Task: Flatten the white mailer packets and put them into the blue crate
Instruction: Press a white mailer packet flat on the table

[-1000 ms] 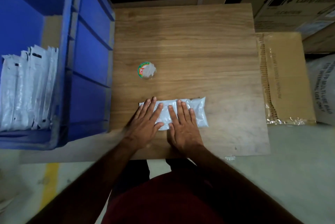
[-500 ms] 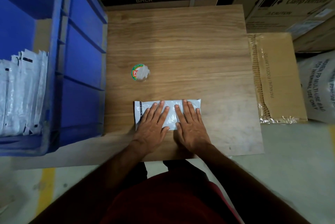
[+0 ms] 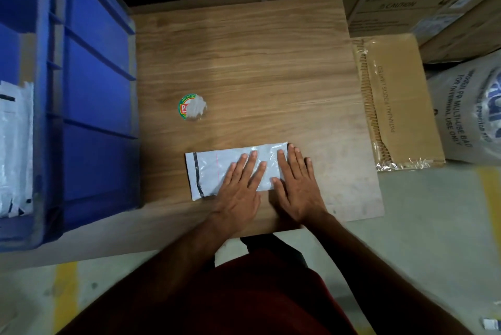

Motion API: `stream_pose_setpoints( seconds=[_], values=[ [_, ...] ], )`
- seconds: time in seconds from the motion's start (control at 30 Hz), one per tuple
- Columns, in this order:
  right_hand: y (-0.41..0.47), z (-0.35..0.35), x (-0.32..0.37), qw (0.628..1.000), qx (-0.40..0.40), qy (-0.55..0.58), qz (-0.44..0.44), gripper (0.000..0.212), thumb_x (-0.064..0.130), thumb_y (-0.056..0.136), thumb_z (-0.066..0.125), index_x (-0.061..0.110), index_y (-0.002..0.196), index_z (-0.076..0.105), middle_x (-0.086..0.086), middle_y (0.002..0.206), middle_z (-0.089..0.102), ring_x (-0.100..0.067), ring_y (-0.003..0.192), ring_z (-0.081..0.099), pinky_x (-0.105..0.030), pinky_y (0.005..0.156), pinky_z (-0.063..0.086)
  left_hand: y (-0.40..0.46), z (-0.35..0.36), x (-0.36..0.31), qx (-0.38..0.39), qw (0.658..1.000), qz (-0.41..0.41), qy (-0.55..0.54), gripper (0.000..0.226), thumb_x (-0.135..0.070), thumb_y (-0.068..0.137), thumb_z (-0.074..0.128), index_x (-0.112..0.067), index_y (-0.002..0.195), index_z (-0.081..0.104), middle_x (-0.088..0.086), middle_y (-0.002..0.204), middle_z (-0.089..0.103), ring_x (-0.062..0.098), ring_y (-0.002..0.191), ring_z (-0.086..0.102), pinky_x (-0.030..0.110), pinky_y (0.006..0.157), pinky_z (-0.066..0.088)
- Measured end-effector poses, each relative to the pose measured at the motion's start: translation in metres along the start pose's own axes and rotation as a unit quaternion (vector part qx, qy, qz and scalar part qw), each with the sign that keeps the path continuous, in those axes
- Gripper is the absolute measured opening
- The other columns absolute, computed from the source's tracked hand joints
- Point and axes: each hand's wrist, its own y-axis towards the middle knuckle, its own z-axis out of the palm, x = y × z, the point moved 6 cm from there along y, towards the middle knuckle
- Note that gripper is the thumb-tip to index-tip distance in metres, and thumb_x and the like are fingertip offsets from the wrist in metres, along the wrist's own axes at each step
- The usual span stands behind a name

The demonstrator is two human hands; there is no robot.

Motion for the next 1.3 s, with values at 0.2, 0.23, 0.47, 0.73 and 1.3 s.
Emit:
stream_pose_setpoints(
  seconds=[0.2, 0.23, 0.47, 0.73, 1.3],
  values=[
    [-0.004, -0.001, 0.006, 1.000, -0.003, 0.009, 0.009, 0.066, 0.039, 0.105, 0.030, 0.011, 0.163, 0.014, -0.014, 0.170, 0.001, -0.026, 0.158, -0.004, -0.055, 0.125, 0.010, -0.002, -0.008, 0.005, -0.019, 0.999, 0.000, -0.028, 0.077, -0.022, 0.090, 0.049, -0.011, 0.161, 0.022, 0.014, 0.169, 0.010, 0.030, 0.156, 0.011, 0.049, 0.123, 0.020],
    [-0.003, -0.004, 0.014, 1.000, -0.011, 0.020, 0.002, 0.067, 0.036, 0.103, 0.032, 0.010, 0.162, 0.014, -0.015, 0.170, 0.001, -0.026, 0.158, -0.004, -0.053, 0.126, 0.007, -0.005, -0.012, 0.013, -0.035, 0.999, -0.011, -0.035, 0.073, -0.025, 0.093, 0.046, -0.008, 0.160, 0.023, 0.016, 0.169, 0.011, 0.031, 0.156, 0.011, 0.051, 0.123, 0.021],
    [0.000, 0.013, 0.041, 1.000, 0.006, 0.019, -0.024, 0.066, 0.034, 0.103, 0.033, 0.012, 0.162, 0.016, -0.014, 0.170, 0.003, -0.027, 0.158, 0.000, -0.049, 0.126, 0.011, -0.029, 0.005, 0.039, -0.025, 0.997, -0.059, -0.032, 0.069, -0.041, 0.101, 0.038, -0.015, 0.162, 0.019, 0.011, 0.170, 0.008, 0.028, 0.157, 0.006, 0.050, 0.125, 0.017],
    [0.006, 0.012, 0.071, 0.998, 0.019, 0.017, -0.049, 0.075, 0.034, 0.095, 0.042, 0.010, 0.162, 0.019, -0.018, 0.169, 0.004, -0.029, 0.157, -0.002, -0.050, 0.127, 0.006, -0.032, -0.002, 0.041, -0.052, 0.996, -0.074, -0.023, 0.065, -0.033, 0.100, 0.034, -0.010, 0.160, 0.026, 0.015, 0.168, 0.016, 0.032, 0.156, 0.014, 0.054, 0.122, 0.022],
    [0.012, 0.029, 0.107, 0.997, 0.038, -0.050, -0.051, 0.085, 0.036, 0.085, 0.057, 0.006, 0.159, 0.026, -0.022, 0.167, 0.014, -0.035, 0.156, 0.008, -0.050, 0.125, 0.002, -0.054, -0.016, 0.073, -0.071, 0.994, -0.077, -0.032, 0.064, -0.032, 0.100, 0.035, -0.002, 0.157, 0.031, 0.018, 0.166, 0.022, 0.032, 0.154, 0.020, 0.052, 0.121, 0.023]
  ],
)
